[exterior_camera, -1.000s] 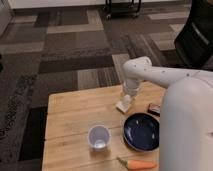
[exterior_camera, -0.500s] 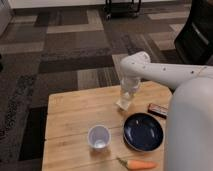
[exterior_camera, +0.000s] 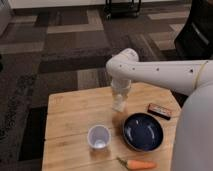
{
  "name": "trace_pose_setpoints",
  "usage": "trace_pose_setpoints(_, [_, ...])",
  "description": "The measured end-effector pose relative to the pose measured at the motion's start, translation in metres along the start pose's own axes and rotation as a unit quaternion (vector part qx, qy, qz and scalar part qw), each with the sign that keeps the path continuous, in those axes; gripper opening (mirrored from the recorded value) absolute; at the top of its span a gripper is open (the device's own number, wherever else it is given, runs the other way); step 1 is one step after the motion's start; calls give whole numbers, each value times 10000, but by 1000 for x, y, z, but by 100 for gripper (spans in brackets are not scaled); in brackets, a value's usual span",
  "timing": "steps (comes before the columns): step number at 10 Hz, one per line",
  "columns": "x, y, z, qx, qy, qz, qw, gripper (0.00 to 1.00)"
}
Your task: Place the white sponge in the ceramic cup
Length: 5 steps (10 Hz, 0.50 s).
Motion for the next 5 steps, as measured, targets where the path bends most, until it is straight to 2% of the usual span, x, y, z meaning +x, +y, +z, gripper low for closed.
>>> trace_pose_setpoints(1, [4,5,-8,3,-66,-81,9999,0])
trace_pose_setpoints(3, [9,26,-20,-152,-208,-348,9991,0])
trace_pose_setpoints(5, [8,24,-19,-143,-213,-343,9991,0])
